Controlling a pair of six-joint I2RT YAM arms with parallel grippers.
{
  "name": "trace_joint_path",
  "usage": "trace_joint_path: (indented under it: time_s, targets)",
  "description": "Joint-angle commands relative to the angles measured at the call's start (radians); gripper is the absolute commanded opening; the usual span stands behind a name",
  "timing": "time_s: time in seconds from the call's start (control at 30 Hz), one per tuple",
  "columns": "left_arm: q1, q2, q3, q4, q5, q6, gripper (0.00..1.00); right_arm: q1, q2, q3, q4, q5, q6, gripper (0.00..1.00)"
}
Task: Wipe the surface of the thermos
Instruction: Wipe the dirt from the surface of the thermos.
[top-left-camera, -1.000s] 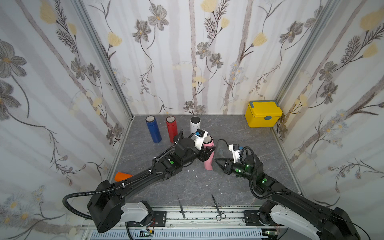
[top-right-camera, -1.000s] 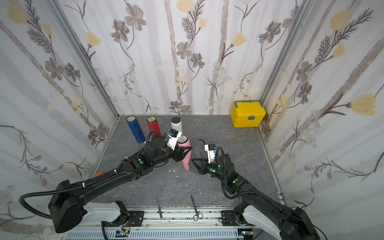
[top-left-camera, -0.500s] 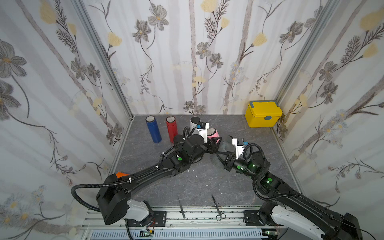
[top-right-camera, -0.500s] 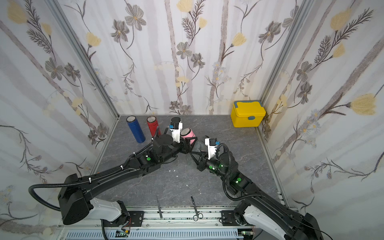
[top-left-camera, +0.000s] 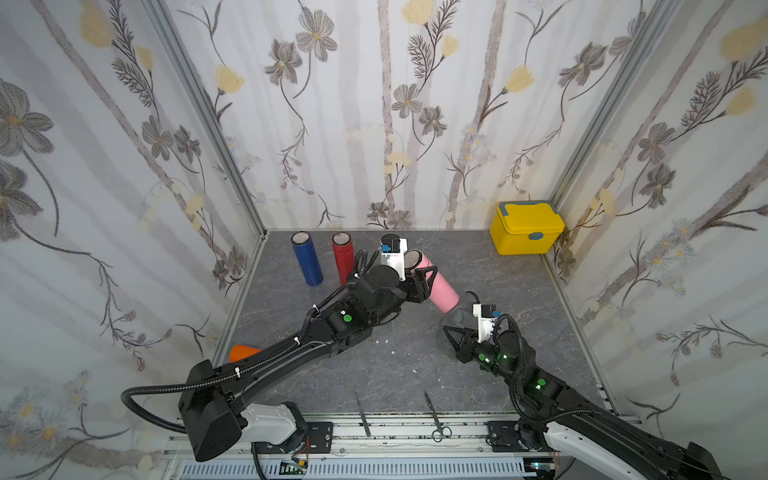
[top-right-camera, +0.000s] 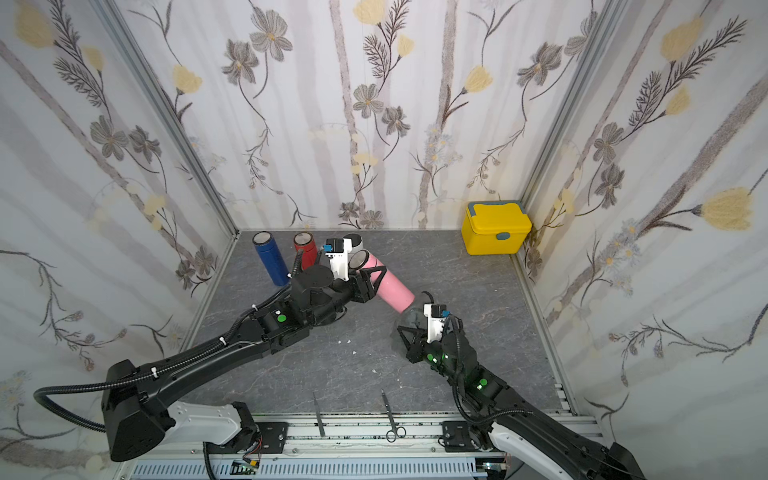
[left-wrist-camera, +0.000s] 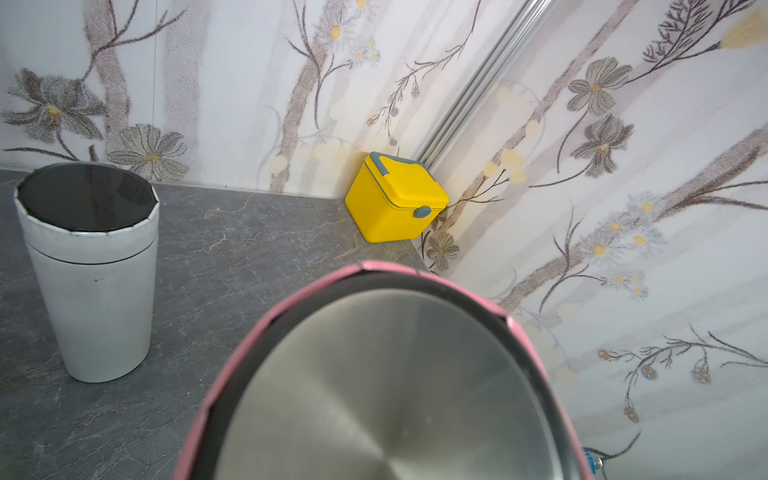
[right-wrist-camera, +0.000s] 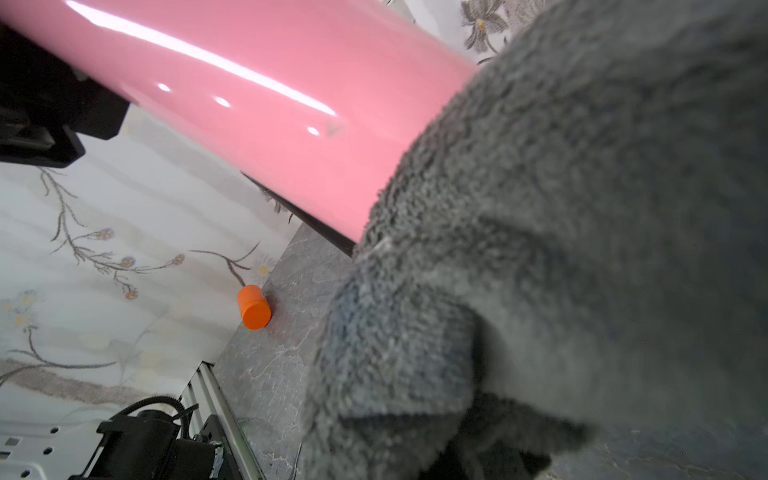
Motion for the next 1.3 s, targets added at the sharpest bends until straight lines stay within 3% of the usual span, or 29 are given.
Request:
trace_joint_path:
  time_s: [0.0,0.13,0.37,0.5,0.63,0.73,0.8,0.93,1.1,1.27]
  targets:
    - [0.017,-0.043,-0.030,0.104,0.061,0.008,0.00,-0.002,-0.078,-0.039,-0.040,0.083,0.017,0.00]
    - [0.054,-0.113,-0.073,0.150,0.136,-0.006,0.00,-0.002,-0.115,-0.070,0.021,0.074,0.008,0.00]
    - [0.072,-0.149,-0.123,0.216,0.248,-0.060,0.00,-0.003,-0.040,-0.064,0.199,-0.025,-0.020,0.00]
    - [0.075,-0.170,-0.135,0.195,0.238,-0.023,0.00,-0.003,-0.058,-0.009,0.151,-0.036,-0.042,0.00]
    - [0.100,-0.149,-0.122,0.205,0.463,0.111,0.00,-0.004,-0.091,0.018,0.110,-0.081,-0.077,0.00]
    - [0.105,-0.118,-0.088,0.118,0.647,0.270,0.00,-0.024,-0.082,0.107,-0.118,0.074,-0.118,0.00]
    - [0.105,-0.103,-0.072,0.049,0.726,0.355,0.00,-0.072,-0.071,0.157,-0.181,0.067,-0.134,0.00]
    - [0.106,-0.102,-0.091,0.003,0.750,0.451,0.00,-0.149,-0.027,0.263,-0.208,-0.024,-0.147,0.00]
    - [0.109,-0.118,-0.131,0.040,0.658,0.466,0.00,-0.170,0.138,0.428,-0.350,0.061,-0.180,0.00]
    - [0.107,-0.104,-0.162,0.071,0.607,0.471,0.00,-0.171,0.155,0.410,-0.072,-0.177,-0.096,0.00]
